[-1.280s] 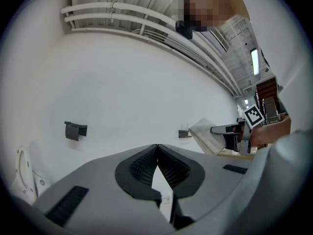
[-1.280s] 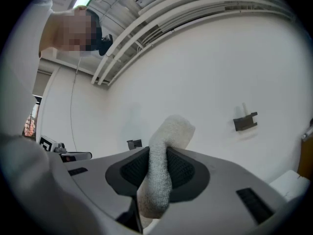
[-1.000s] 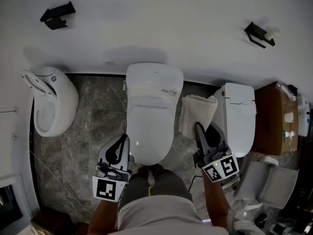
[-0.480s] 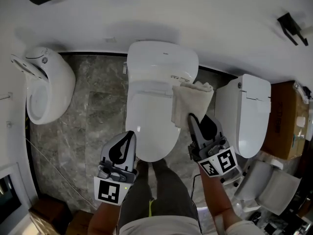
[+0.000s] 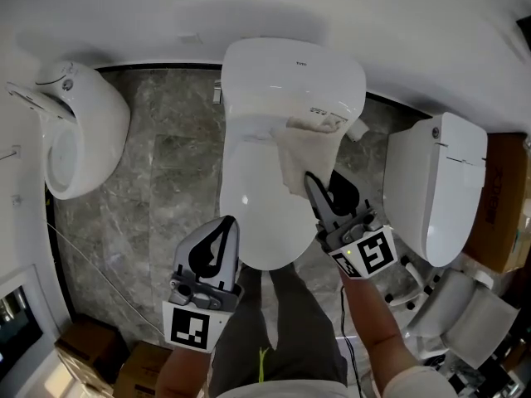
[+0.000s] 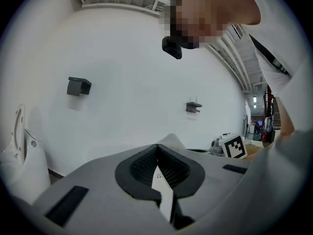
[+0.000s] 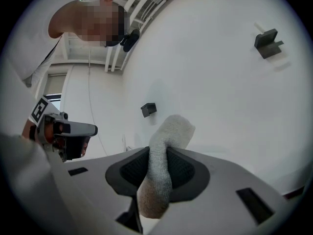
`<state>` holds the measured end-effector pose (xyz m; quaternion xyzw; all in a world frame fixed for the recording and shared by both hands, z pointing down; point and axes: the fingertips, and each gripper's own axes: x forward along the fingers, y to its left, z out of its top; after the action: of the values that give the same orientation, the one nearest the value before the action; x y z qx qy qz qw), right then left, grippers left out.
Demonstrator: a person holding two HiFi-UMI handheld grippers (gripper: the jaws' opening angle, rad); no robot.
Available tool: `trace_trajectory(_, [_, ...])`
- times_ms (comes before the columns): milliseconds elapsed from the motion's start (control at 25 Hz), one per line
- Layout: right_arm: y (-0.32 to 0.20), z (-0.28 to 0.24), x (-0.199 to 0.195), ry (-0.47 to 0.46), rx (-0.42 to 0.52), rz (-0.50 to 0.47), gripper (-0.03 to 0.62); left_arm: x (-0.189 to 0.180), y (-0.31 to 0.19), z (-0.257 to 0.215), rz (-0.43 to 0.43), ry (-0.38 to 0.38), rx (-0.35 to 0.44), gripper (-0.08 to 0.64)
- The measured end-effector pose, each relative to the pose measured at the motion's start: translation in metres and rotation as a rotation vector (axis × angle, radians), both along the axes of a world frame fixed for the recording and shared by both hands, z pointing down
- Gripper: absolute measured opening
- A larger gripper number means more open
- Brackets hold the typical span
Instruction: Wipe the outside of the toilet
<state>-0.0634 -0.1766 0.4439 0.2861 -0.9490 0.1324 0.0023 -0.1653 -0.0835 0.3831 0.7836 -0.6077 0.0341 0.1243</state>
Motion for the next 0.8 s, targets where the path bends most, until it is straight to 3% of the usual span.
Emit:
trace_trajectory(600, [-0.026,0.104,-0.088,0.031,0.018,-0.167,0.117,-0.021,-0.018,0.068,-0.052,-0.003,-0.048,0.018])
trace_trajectory(800, [-0.035,0.125,-0.113,0.033,0.065,-0.205,0.117,-0.028,-0.027,0.086,-0.062,0.005,-0.049,0.017])
